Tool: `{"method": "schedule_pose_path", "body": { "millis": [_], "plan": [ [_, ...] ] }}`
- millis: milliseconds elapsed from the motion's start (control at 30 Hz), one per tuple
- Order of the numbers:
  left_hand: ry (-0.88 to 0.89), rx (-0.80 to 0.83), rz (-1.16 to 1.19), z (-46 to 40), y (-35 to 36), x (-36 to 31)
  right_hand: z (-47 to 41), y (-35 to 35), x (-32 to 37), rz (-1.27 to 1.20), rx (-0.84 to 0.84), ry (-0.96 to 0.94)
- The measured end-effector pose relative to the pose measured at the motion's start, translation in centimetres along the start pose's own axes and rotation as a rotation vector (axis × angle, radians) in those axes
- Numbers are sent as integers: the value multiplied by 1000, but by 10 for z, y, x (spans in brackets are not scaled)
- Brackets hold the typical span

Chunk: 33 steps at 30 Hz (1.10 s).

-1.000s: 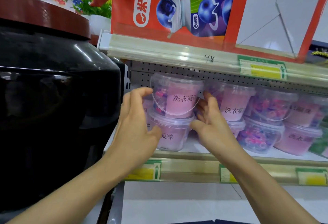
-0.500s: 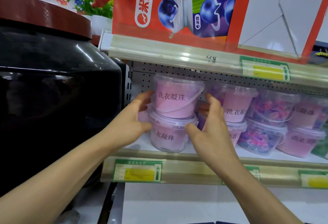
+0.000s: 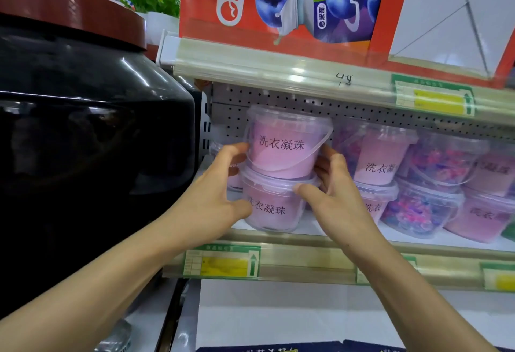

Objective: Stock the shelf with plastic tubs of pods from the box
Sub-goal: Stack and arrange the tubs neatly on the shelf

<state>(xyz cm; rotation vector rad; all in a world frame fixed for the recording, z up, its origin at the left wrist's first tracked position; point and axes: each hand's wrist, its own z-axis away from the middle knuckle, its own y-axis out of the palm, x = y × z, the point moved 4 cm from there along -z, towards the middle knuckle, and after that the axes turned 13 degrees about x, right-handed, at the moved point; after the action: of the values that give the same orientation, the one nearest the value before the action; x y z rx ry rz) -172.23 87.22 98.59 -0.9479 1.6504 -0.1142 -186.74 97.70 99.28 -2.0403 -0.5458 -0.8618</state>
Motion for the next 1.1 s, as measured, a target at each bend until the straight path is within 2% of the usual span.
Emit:
{"method": "schedule_pose_path", "body": {
  "millis": [167, 400, 600, 867, 967, 1033, 1100],
  "plan": [
    [-24, 41, 54, -5, 0, 6, 5, 7, -8, 69, 3, 8],
    [-6, 17, 14, 0, 6, 1, 0, 1, -14, 16, 98, 5],
    [5, -17, -95, 2, 11, -7, 2, 2, -14, -8, 38, -15],
    [8, 31, -58, 4, 10, -6, 5, 0, -12, -17, 33, -6],
    [8, 18, -9, 6, 2, -4, 17, 1, -2, 149, -135, -69],
    [-13, -49, -5, 7, -9, 1, 28, 3, 16, 373, -268, -201],
    [-51, -141, -41, 8, -23, 8, 32, 9, 27, 588, -328, -328]
  ]
}}
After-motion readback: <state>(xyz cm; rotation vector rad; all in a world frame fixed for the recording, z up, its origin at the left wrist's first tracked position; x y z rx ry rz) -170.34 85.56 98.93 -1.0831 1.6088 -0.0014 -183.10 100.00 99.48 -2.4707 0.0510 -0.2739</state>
